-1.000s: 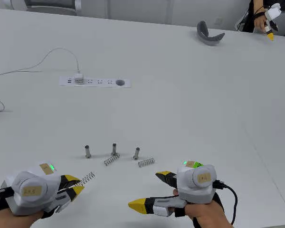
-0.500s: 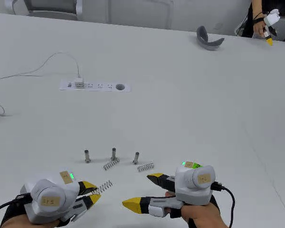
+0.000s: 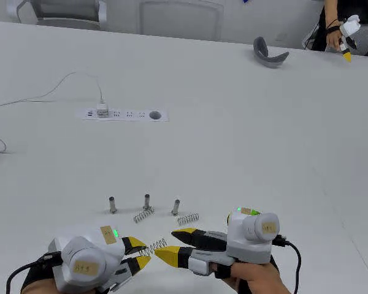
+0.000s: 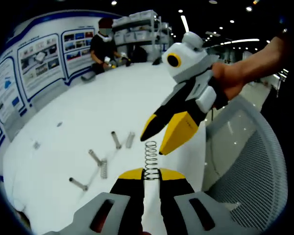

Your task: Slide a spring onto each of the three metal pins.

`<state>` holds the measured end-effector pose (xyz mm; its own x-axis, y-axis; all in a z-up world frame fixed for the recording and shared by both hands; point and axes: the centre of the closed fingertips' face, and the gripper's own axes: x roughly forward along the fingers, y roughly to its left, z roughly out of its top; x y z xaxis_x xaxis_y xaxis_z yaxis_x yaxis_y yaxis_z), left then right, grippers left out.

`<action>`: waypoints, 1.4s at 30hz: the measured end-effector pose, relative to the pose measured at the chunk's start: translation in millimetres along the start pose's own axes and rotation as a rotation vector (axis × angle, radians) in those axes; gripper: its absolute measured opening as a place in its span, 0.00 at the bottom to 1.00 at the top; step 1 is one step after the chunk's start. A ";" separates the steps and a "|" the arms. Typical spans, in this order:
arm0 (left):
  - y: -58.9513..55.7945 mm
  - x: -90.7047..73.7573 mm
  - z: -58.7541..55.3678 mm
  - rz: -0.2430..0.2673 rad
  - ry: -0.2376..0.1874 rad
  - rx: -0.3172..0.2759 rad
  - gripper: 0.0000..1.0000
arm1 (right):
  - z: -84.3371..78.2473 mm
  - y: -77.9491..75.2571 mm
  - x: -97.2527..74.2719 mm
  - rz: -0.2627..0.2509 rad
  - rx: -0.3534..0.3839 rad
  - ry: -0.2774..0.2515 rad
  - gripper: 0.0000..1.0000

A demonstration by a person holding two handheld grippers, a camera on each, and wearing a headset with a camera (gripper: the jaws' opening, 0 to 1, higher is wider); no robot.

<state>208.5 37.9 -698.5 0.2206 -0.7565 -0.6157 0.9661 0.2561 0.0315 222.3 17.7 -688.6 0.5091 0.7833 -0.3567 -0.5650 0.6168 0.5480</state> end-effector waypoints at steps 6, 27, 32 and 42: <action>-6.1 1.5 9.3 -0.014 -0.015 0.018 0.10 | -0.9 6.2 -1.7 0.035 0.032 -0.012 0.30; -7.6 1.4 16.1 -0.034 -0.027 0.038 0.10 | 8.0 14.2 -6.9 0.084 0.052 -0.030 0.15; -2.3 2.4 21.8 -0.040 -0.047 0.026 0.10 | 19.2 17.3 -8.6 0.102 0.030 -0.026 0.13; 8.5 4.7 39.5 -0.066 -0.098 -0.007 0.10 | 41.2 23.2 -8.3 0.131 -0.176 0.097 0.12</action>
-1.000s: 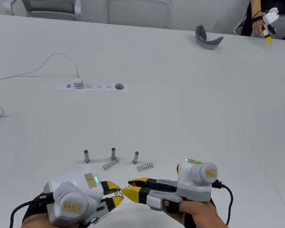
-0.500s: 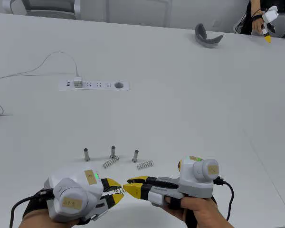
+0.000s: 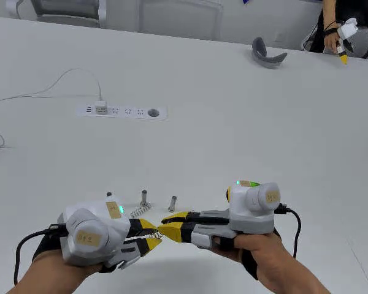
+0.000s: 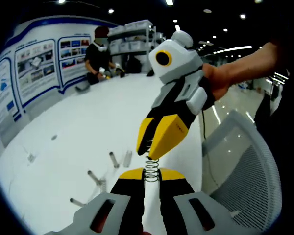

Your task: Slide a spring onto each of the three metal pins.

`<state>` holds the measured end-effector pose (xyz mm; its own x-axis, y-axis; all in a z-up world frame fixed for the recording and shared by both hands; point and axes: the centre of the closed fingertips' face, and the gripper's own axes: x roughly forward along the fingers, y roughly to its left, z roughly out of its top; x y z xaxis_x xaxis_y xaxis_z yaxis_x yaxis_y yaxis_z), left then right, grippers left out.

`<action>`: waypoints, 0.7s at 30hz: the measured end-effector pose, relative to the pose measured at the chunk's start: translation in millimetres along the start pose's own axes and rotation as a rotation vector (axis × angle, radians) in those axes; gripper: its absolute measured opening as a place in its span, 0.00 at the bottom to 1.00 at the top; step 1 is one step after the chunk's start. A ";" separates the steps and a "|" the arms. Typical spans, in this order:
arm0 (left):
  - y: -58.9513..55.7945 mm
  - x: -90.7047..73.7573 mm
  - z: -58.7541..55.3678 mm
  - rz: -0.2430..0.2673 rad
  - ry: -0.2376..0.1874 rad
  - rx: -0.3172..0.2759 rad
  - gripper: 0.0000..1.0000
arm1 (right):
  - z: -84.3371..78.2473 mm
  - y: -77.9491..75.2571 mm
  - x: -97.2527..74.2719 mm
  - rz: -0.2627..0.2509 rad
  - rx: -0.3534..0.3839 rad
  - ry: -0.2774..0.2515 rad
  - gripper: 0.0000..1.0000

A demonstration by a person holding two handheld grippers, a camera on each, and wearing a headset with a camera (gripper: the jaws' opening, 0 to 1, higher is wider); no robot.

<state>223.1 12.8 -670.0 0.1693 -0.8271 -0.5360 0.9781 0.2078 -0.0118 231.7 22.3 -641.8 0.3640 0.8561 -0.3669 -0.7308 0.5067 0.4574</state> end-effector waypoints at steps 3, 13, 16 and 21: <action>1.9 0.9 6.0 -0.002 -0.013 0.002 0.10 | 6.6 -0.3 0.1 0.013 -0.057 0.046 0.12; 5.3 -1.3 14.6 -0.016 -0.038 0.012 0.09 | 10.3 4.5 0.6 0.069 -0.235 0.225 0.12; 4.9 -2.0 14.8 -0.022 -0.039 0.016 0.09 | 9.2 6.5 1.2 0.083 -0.283 0.270 0.12; 3.1 -2.9 14.0 -0.035 -0.034 0.027 0.09 | 2.4 7.9 2.0 0.113 -0.376 0.368 0.12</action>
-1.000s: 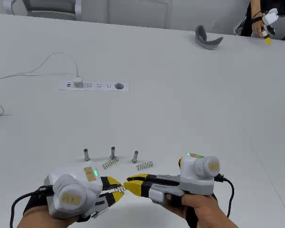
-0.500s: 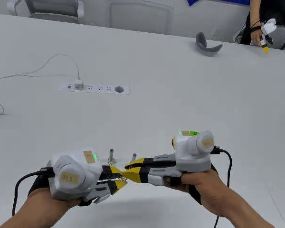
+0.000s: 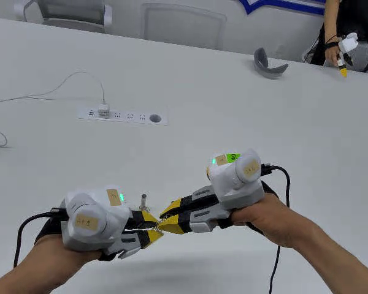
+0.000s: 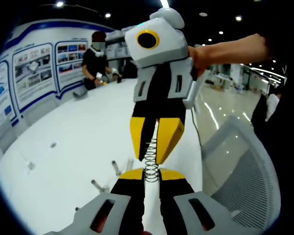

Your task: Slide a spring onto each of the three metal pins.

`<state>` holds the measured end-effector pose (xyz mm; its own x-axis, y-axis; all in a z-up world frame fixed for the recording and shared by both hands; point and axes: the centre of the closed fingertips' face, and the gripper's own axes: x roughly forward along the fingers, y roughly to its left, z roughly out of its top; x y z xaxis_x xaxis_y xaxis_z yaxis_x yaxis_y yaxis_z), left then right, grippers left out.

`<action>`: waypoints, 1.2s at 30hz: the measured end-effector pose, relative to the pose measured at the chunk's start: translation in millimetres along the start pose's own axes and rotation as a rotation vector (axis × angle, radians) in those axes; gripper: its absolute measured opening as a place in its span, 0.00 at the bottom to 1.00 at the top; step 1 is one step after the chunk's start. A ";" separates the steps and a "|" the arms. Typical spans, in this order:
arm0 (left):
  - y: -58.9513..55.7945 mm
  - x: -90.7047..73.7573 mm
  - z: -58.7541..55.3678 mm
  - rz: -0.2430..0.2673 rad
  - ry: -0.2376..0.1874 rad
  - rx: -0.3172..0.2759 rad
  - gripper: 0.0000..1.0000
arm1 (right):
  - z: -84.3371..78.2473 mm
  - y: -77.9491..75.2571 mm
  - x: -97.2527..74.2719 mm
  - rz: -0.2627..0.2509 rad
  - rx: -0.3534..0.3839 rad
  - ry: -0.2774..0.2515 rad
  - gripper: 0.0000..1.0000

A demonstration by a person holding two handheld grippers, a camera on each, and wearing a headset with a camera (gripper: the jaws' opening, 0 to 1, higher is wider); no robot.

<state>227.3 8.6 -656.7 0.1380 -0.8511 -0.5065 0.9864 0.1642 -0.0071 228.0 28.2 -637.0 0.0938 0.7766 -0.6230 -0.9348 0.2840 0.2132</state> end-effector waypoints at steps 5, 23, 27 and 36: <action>-3.3 -1.3 -0.5 -0.015 0.001 0.010 0.09 | -2.7 4.2 3.2 0.028 -0.048 0.046 0.12; -9.4 -4.3 -12.4 -0.033 0.007 0.005 0.10 | -15.3 11.7 18.0 0.086 -0.139 0.149 0.12; -8.9 -3.3 -17.9 -0.023 0.006 -0.022 0.11 | -18.0 11.1 22.5 0.085 -0.143 0.162 0.12; -4.3 -11.6 -39.0 0.017 0.033 -0.066 0.16 | -21.4 6.5 26.6 0.080 -0.137 0.173 0.13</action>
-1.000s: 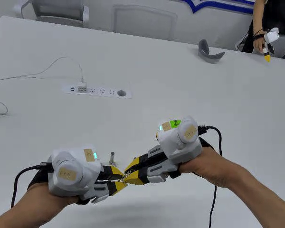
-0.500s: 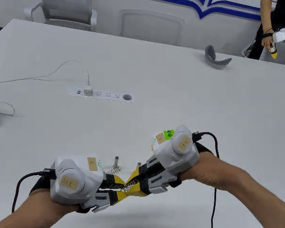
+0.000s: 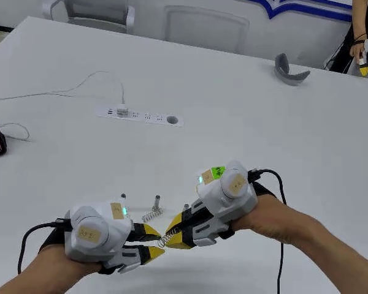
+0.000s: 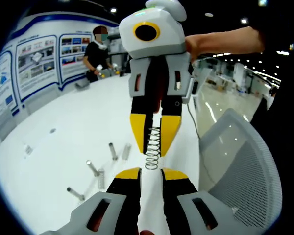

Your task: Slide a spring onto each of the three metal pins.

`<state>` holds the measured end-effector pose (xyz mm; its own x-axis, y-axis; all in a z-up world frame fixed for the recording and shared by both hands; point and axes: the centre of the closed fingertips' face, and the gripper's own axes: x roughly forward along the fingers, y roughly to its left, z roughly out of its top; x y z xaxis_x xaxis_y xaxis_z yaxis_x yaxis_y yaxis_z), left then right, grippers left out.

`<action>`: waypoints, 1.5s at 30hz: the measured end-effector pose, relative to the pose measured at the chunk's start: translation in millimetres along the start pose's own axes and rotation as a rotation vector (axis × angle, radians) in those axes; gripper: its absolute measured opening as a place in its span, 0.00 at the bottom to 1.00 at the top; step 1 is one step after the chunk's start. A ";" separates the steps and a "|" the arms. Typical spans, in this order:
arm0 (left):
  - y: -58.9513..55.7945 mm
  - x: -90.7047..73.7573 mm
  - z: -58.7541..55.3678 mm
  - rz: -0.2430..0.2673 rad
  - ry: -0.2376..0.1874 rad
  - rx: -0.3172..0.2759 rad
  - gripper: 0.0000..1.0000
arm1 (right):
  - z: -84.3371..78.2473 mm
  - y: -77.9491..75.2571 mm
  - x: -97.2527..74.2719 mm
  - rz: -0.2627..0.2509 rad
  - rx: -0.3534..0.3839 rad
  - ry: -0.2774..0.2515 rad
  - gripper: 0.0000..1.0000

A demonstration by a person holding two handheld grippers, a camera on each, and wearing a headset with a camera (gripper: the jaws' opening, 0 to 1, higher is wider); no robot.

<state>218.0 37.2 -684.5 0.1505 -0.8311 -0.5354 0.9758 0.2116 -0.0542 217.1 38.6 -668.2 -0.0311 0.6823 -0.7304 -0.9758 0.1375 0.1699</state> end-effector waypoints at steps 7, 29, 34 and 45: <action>15.7 -14.6 -15.6 0.071 0.004 -0.049 0.21 | -7.1 -9.5 1.2 -0.025 0.001 0.029 0.13; 57.2 -53.9 -59.6 0.266 0.021 -0.184 0.36 | -28.3 -42.9 9.5 -0.064 -0.011 0.146 0.13; 64.2 -62.9 -69.6 0.300 0.024 -0.218 0.39 | -29.1 -50.6 11.9 -0.072 -0.009 0.162 0.13; 72.7 -79.0 -88.3 0.351 0.028 -0.282 0.48 | -19.9 -66.6 24.8 -0.064 -0.015 0.179 0.13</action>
<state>263.1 163.7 -720.5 0.4564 -0.6704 -0.5850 0.7844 0.6135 -0.0911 277.0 32.2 -710.8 -0.0057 0.5341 -0.8454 -0.9800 0.1650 0.1108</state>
